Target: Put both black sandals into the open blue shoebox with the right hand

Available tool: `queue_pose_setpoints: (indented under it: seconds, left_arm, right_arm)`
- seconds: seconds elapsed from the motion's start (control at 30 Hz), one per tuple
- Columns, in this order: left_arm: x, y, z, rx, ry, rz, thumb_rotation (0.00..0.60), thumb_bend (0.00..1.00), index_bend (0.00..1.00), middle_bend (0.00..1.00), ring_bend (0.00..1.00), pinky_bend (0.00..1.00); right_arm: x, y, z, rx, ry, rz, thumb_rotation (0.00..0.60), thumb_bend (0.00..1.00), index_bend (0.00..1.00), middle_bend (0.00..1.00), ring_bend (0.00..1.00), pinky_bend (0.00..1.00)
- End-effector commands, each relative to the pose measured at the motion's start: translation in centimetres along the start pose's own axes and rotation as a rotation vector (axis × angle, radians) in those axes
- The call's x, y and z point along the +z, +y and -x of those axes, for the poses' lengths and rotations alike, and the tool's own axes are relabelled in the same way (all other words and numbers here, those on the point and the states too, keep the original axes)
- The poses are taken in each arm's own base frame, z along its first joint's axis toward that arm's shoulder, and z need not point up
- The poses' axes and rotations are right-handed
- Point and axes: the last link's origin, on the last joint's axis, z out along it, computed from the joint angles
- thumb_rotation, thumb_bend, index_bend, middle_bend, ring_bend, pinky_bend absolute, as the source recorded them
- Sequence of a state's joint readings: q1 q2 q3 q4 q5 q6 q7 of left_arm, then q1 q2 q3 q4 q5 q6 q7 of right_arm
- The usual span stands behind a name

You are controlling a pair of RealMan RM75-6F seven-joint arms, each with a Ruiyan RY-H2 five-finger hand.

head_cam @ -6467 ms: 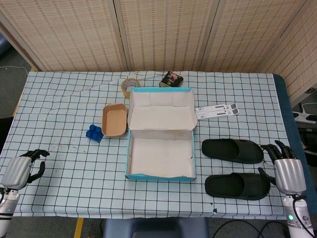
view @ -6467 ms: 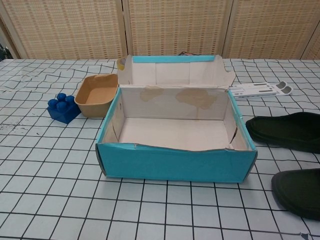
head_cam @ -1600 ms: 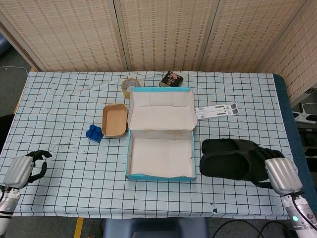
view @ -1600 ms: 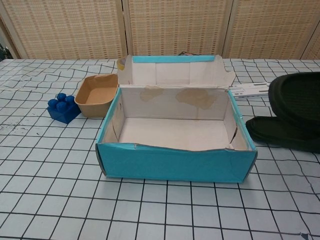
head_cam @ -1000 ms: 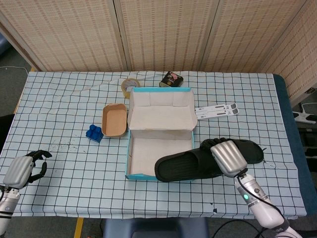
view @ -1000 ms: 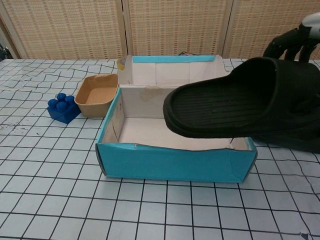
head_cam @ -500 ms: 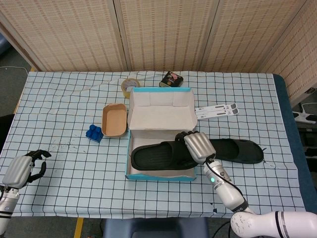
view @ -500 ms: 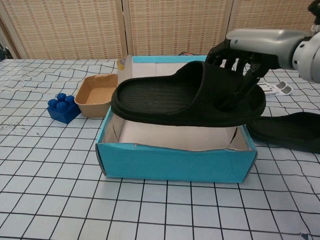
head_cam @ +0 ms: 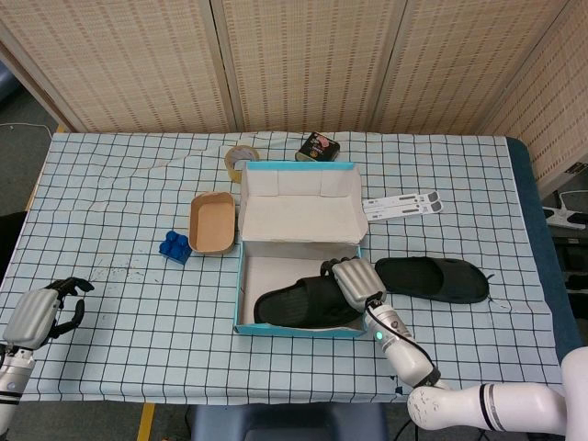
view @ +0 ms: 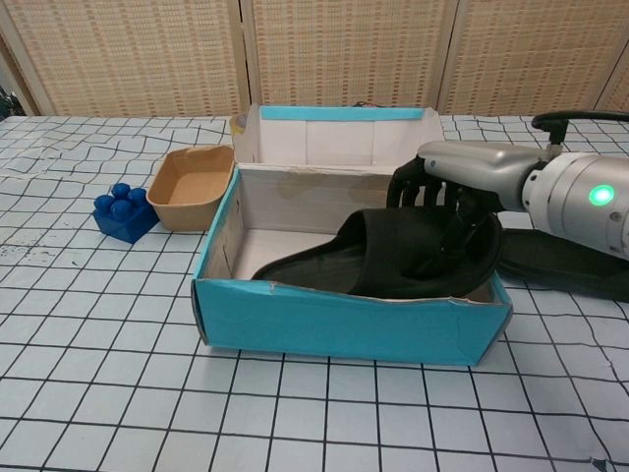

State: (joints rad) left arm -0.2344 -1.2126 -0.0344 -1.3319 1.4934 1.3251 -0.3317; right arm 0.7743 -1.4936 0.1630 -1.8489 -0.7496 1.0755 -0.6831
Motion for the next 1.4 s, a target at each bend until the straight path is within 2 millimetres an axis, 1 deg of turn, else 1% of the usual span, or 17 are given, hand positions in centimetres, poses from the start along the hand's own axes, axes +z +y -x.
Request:
queue_pose_setpoints:
  seconds: [0.03, 0.23, 0.53, 0.67, 0.7, 0.73, 0.77, 0.8, 0.87, 0.9, 0.93, 1.0, 1.07, 1.1, 1.3, 1.4]
  left_arm:
    - [0.0, 0.0, 0.0, 0.001, 0.0, 0.0, 0.6, 0.58, 0.39, 0.38, 0.39, 0.55]
    - [0.0, 0.0, 0.2, 0.008, -0.007, -0.001, 0.6, 0.58, 0.39, 0.38, 0.39, 0.55]
    - [0.1, 0.0, 0.2, 0.012, -0.009, -0.005, 0.6, 0.58, 0.39, 0.38, 0.39, 0.55]
    - [0.1, 0.0, 0.2, 0.014, -0.01, -0.007, 0.6, 0.58, 0.39, 0.37, 0.39, 0.55]
    - [0.1, 0.0, 0.2, 0.013, -0.011, -0.008, 0.6, 0.58, 0.39, 0.38, 0.39, 0.55]
    - [0.1, 0.0, 0.2, 0.012, -0.011, -0.009, 0.6, 0.58, 0.39, 0.37, 0.39, 0.55]
    - [0.1, 0.0, 0.2, 0.012, -0.011, -0.009, 0.6, 0.58, 0.39, 0.38, 0.39, 0.55]
    - [0.1, 0.0, 0.2, 0.012, -0.011, -0.009, 0.6, 0.58, 0.39, 0.38, 0.39, 0.55]
    - [0.1, 0.0, 0.3, 0.015, -0.012, -0.007, 0.6, 0.58, 0.39, 0.38, 0.39, 0.55]
    - [0.1, 0.0, 0.3, 0.017, -0.014, -0.007, 0.6, 0.58, 0.39, 0.38, 0.39, 0.55]
    - [0.1, 0.0, 0.3, 0.017, -0.015, -0.008, 0.6, 0.58, 0.39, 0.38, 0.39, 0.55]
    - [0.1, 0.1, 0.4, 0.018, -0.019, -0.008, 0.6, 0.58, 0.39, 0.38, 0.39, 0.55]
    - [0.1, 0.1, 0.4, 0.021, -0.02, -0.007, 0.6, 0.58, 0.39, 0.38, 0.39, 0.55]
    - [0.1, 0.1, 0.5, 0.023, -0.022, -0.008, 0.6, 0.58, 0.39, 0.38, 0.39, 0.55]
    - [0.1, 0.1, 0.5, 0.025, -0.026, -0.01, 0.6, 0.58, 0.39, 0.37, 0.39, 0.55]
    - [0.2, 0.0, 0.6, 0.028, -0.029, -0.013, 0.6, 0.58, 0.39, 0.38, 0.39, 0.55]
  right_arm:
    - [0.1, 0.0, 0.1, 0.001, 0.0, -0.002, 0.6, 0.0, 0.59, 0.46, 0.37, 0.4]
    - [0.7, -0.5, 0.5, 0.022, 0.044, -0.018, 0.6, 0.0, 0.59, 0.46, 0.37, 0.4]
    - [2.0, -0.9, 1.7, 0.058, 0.092, -0.033, 0.6, 0.0, 0.59, 0.46, 0.37, 0.4]
    - [2.0, -0.8, 2.5, 0.077, 0.071, -0.046, 0.6, 0.0, 0.59, 0.46, 0.37, 0.41]
    - [2.0, -0.7, 2.7, 0.082, 0.059, -0.048, 0.6, 0.0, 0.57, 0.46, 0.36, 0.41]
    - [1.9, -0.6, 2.8, 0.09, 0.043, -0.05, 0.6, 0.0, 0.55, 0.46, 0.35, 0.41]
    - [1.8, -0.5, 2.9, 0.101, 0.02, -0.056, 0.6, 0.0, 0.5, 0.42, 0.32, 0.4]
    - [1.6, -0.5, 3.0, 0.121, -0.02, -0.07, 0.6, 0.0, 0.41, 0.35, 0.24, 0.36]
    - [1.4, -0.4, 2.9, 0.155, -0.074, -0.087, 0.6, 0.0, 0.28, 0.22, 0.1, 0.26]
    - [1.4, -0.4, 2.7, 0.182, -0.105, -0.098, 0.6, 0.0, 0.21, 0.15, 0.04, 0.19]
    - [1.3, -0.3, 2.6, 0.198, -0.125, -0.105, 0.6, 0.0, 0.13, 0.09, 0.01, 0.13]
    - [1.2, 0.0, 2.1, 0.213, -0.143, -0.115, 0.6, 0.0, 0.05, 0.02, 0.0, 0.05]
    - [1.2, 0.2, 1.9, 0.204, -0.136, -0.12, 0.6, 0.0, 0.01, 0.0, 0.0, 0.01]
    - [1.2, 0.4, 1.7, 0.198, -0.124, -0.12, 0.6, 0.0, 0.0, 0.0, 0.0, 0.0]
    - [1.1, 1.3, 1.0, 0.214, -0.082, -0.104, 0.6, 0.0, 0.0, 0.0, 0.0, 0.0]
    - [1.0, 1.6, 0.4, 0.245, -0.058, -0.096, 0.6, 0.0, 0.0, 0.0, 0.0, 0.0]
